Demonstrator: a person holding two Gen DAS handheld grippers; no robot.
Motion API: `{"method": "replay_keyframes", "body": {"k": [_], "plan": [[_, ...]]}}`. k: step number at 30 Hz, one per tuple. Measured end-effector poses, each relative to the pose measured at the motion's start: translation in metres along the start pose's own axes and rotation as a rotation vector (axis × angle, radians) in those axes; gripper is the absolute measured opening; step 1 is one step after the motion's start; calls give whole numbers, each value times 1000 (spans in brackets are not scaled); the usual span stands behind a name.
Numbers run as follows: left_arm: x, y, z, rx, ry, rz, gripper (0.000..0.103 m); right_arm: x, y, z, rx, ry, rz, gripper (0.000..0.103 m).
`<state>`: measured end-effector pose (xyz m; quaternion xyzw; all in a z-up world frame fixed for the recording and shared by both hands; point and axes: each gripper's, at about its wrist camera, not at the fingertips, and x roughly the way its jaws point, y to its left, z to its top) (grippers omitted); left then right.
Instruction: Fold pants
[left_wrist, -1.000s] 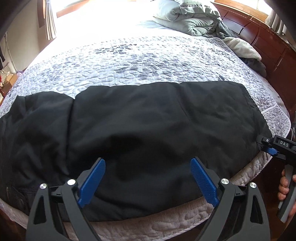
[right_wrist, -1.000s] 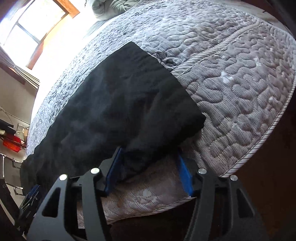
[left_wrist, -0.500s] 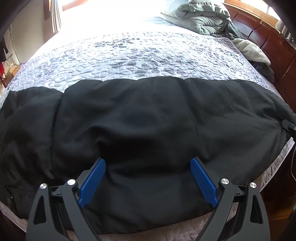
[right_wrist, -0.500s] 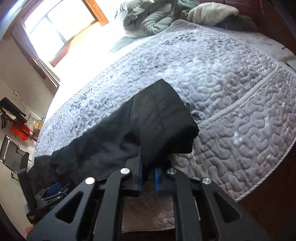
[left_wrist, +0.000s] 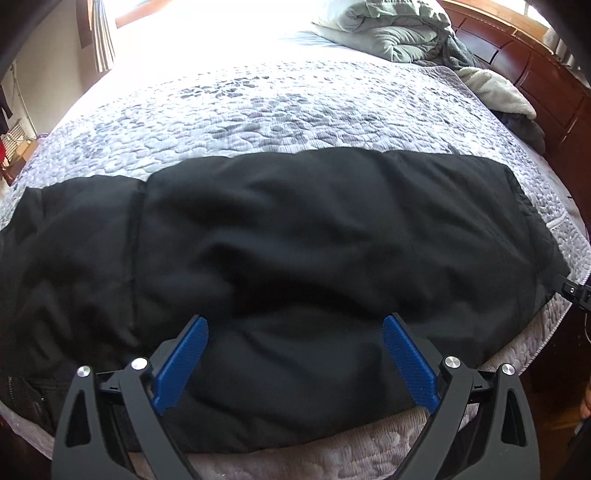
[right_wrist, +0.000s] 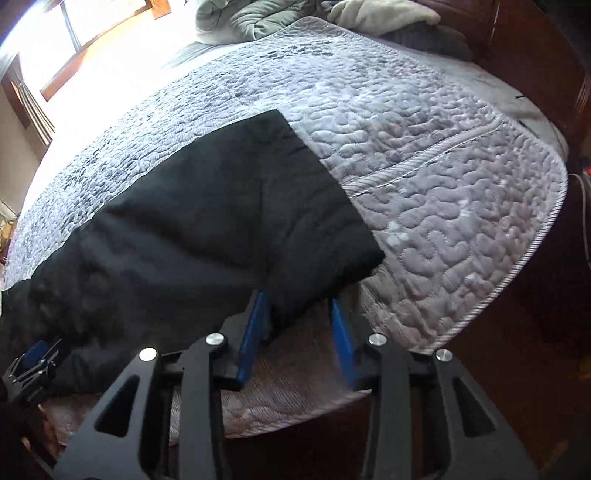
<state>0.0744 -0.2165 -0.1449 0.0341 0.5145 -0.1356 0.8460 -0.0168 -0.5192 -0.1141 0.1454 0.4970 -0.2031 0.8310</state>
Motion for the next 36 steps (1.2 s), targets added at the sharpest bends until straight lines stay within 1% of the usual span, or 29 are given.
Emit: {"method": "replay_keyframes", "body": {"k": [3,4,5,7,9,12,14,17,18,19,22,24,26,28,31,32,34,36], "plan": [[-21,22,-8,-17,-28,7,96,-30,17,-7,-12,-63,17,40],[-28,32,-12,-23,-33,21,96,-38,25,-9,-22,-82,48,40],[-33,42,-15,-33,-36,33,96,-45,38,-10,-39,-90,111,40],[-43,64,-22,-65,-43,56,96,-49,71,-14,-90,-59,259,40],[-54,90,-28,-100,-47,75,96,-48,113,-24,-170,-31,360,40],[-69,126,-38,-144,-49,113,96,-45,184,-49,-349,2,455,40],[-79,153,-47,-185,-42,135,96,-48,225,-66,-447,29,530,40],[-92,192,-63,-270,-25,155,96,-52,280,-91,-542,107,658,40],[-96,203,-68,-300,-26,168,96,-53,296,-98,-564,129,686,40],[-100,215,-75,-333,-27,181,96,-53,310,-104,-585,146,697,40],[-108,240,-90,-426,-28,185,94,-53,343,-119,-643,171,691,40],[-109,250,-96,-482,-23,199,93,-56,358,-129,-694,164,661,40],[-107,255,-98,-522,-16,205,92,-58,366,-136,-741,161,641,40],[-106,265,-100,-557,-29,184,92,-56,373,-141,-773,166,618,40],[-108,274,-103,-579,-55,192,92,-49,379,-141,-797,181,580,40],[-108,275,-105,-585,-58,214,91,-47,378,-141,-797,187,565,40],[-107,272,-104,-596,-73,279,85,-44,379,-140,-795,196,534,40],[-109,267,-106,-593,-104,302,83,-42,376,-138,-785,199,499,40]]}}
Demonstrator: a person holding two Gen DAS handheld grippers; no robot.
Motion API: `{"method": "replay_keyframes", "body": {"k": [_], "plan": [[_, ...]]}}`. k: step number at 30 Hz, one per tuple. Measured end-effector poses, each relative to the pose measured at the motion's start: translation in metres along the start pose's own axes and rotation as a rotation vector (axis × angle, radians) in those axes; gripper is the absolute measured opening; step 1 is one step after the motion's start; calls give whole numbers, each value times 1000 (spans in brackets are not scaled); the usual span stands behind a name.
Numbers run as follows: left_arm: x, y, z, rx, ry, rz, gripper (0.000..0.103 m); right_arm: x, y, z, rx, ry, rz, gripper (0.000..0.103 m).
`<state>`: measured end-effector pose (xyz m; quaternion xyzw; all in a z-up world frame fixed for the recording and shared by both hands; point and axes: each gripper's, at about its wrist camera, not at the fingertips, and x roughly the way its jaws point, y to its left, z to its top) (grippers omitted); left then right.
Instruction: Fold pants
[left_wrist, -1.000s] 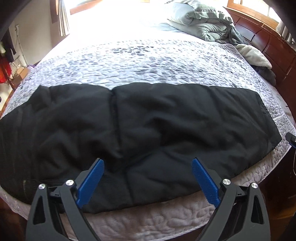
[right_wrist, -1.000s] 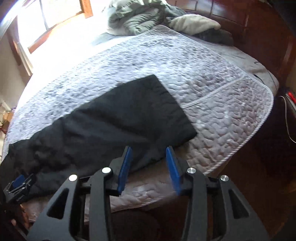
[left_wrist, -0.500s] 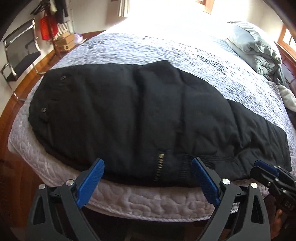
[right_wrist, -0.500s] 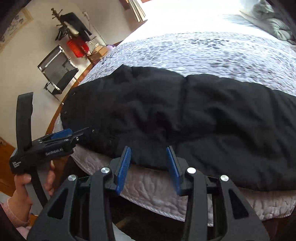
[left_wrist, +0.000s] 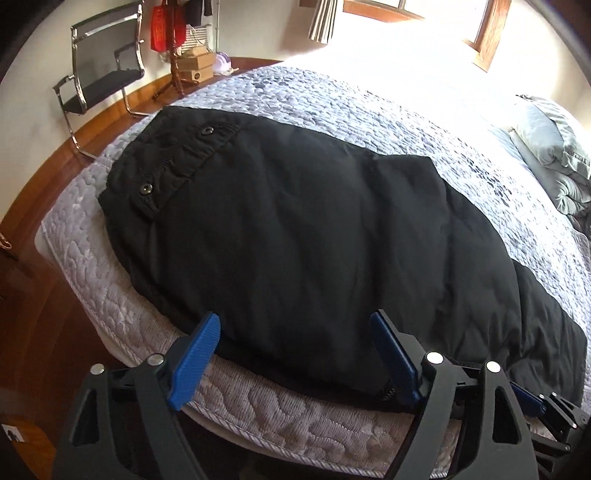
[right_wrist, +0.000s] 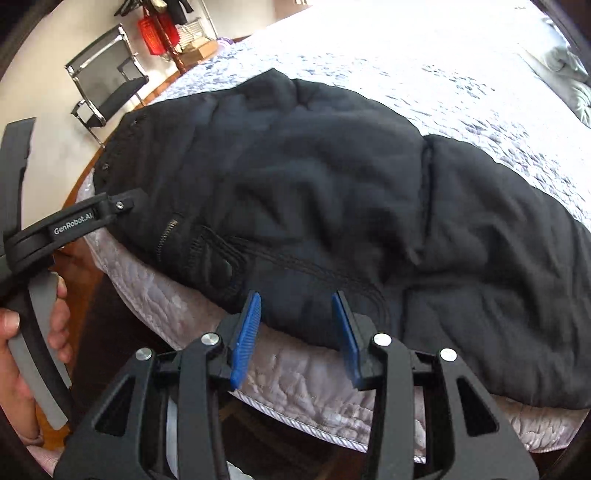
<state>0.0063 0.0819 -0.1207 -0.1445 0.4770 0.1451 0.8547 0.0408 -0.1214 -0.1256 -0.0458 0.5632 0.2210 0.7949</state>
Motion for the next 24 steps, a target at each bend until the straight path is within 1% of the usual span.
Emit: {"method": "replay_keyframes", "body": {"k": [2,5,7,8,9,10,12,14,17,20,24], "plan": [[-2,-3,-5,7,-41,-13,83,1,-5,-2,31,7,-18,42],[0,-1,-9,8,-76,-29,84,3,-8,-3,63,18,-44,42],[1,1,-12,-8,-98,-5,85,4,-8,-4,65,23,-57,42],[5,4,-6,-26,-114,22,87,4,-7,-4,64,27,-62,42],[3,5,-7,-48,-130,47,92,5,-7,-5,63,35,-69,43],[1,9,-9,-76,-147,63,93,6,-6,-4,61,42,-77,43],[1,16,-10,-116,-169,52,95,9,-4,-3,55,56,-93,44],[4,24,-9,-154,-162,56,96,14,0,1,50,69,-107,44],[12,36,-7,-204,-110,51,96,19,7,7,42,79,-113,44],[18,46,-8,-260,-81,-8,96,22,10,11,32,88,-123,45],[25,51,-1,-283,-59,-20,96,24,12,16,34,96,-125,47]]}}
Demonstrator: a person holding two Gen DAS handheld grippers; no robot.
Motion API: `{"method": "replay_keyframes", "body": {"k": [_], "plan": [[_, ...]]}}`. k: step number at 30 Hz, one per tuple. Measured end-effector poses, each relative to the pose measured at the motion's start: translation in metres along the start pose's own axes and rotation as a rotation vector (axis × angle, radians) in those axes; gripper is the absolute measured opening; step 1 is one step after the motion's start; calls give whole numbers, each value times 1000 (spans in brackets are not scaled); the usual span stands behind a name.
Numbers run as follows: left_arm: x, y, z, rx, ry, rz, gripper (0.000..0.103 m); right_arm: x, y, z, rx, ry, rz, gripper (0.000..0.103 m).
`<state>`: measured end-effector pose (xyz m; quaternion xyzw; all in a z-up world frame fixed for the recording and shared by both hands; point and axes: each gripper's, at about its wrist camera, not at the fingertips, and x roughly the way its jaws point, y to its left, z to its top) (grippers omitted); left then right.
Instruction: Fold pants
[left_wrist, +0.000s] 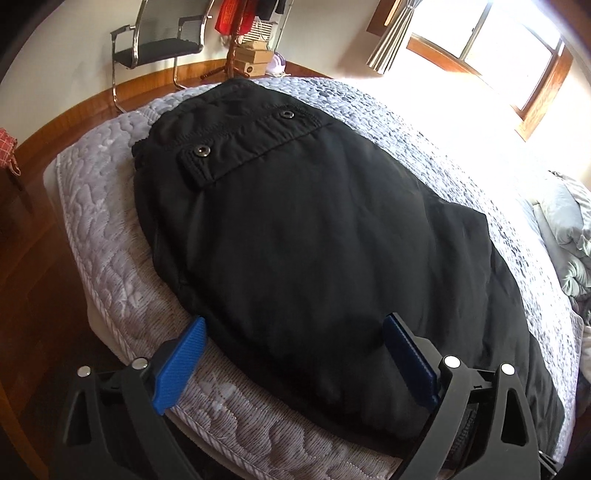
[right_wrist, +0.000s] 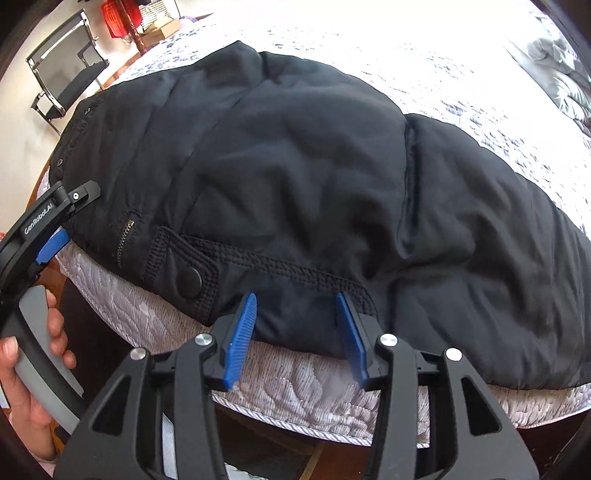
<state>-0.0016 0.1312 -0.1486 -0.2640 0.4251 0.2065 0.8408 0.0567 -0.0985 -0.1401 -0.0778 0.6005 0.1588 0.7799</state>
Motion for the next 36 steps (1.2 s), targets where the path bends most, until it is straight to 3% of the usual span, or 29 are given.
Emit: {"method": "replay_keyframes", "body": {"k": [13,21,28,33,34,36], "plan": [[0,0,21,-46,68,-23,96,9,4,14,10,5,15,48],[-9,-16,21,25,53,3,96,12,2,12,14,-1,24,49],[8,-15,30,-2,70,14,96,11,-2,8,19,-1,30,50],[12,-7,41,-91,93,-27,96,12,-4,8,23,-2,35,51],[14,-4,42,-97,98,-29,95,13,-3,9,24,-2,36,51],[17,2,46,-103,103,-4,76,13,-4,9,22,-3,37,52]]}}
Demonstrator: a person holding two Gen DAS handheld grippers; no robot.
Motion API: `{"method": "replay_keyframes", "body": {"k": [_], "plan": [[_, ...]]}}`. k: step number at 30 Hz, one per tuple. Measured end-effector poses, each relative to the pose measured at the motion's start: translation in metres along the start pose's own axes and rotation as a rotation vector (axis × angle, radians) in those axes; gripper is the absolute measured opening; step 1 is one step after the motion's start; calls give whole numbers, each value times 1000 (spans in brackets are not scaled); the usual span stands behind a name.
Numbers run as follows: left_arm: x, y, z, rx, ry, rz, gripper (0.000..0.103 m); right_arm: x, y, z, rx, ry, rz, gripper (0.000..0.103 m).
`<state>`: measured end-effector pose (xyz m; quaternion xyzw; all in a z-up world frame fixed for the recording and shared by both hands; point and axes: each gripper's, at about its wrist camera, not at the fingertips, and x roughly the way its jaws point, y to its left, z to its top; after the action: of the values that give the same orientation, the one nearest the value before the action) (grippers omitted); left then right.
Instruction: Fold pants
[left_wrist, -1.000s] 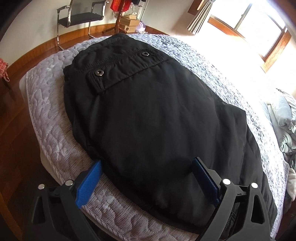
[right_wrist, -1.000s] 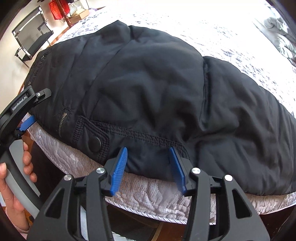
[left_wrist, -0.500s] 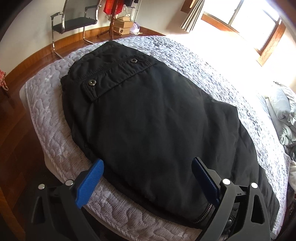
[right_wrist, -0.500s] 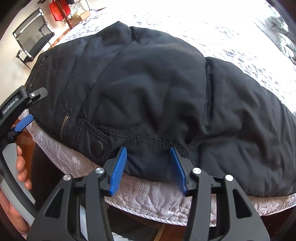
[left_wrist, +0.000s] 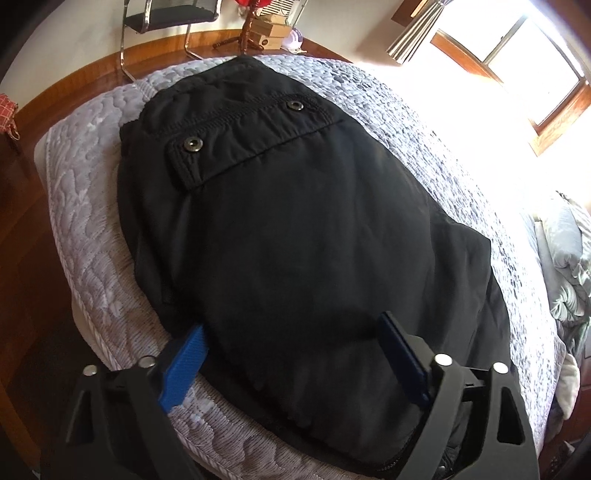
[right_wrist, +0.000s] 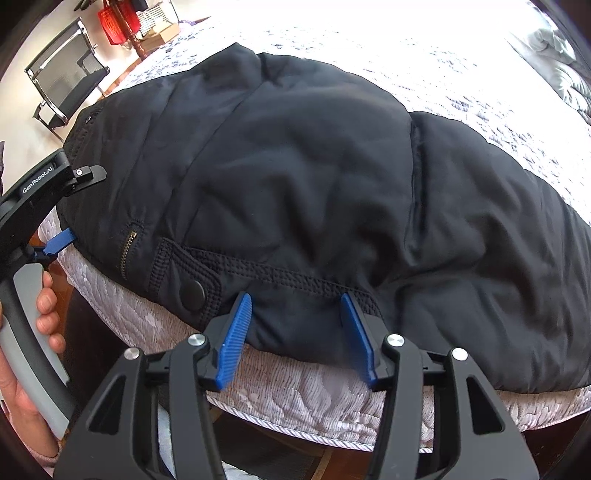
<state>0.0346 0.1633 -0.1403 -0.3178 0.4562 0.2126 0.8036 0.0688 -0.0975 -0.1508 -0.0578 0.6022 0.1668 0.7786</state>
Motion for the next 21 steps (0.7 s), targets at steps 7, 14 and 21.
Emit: {"method": "replay_keyframes", "body": {"k": [7,14,21], "plan": [[-2,18,4,3,-15,-26,31,1,-1,-1,8,-8,5,57],[-23,31,-8,13,-64,-48,15,-1,-5,-4,15,-16,22,57],[-31,45,-26,46,-74,-34,15,-3,-11,-6,23,-27,45,58]]}}
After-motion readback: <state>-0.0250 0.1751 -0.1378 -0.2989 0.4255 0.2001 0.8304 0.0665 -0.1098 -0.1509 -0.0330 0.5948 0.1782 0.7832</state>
